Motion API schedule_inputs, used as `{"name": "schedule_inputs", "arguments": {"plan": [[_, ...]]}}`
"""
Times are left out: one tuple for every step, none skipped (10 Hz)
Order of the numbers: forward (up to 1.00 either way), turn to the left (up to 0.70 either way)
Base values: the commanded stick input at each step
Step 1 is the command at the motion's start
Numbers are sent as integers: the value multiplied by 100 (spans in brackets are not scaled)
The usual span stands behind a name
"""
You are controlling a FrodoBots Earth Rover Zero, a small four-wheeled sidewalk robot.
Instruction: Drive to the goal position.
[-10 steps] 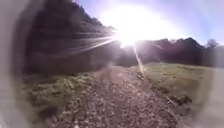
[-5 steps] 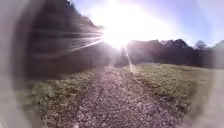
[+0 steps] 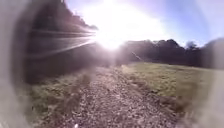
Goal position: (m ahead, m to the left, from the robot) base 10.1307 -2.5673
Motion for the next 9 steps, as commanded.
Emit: {"name": "schedule_inputs", "arguments": {"plan": [[85,0],[85,0],[85,0],[85,0],[85,0],[85,0],[85,0],[85,0],[85,2]]}}
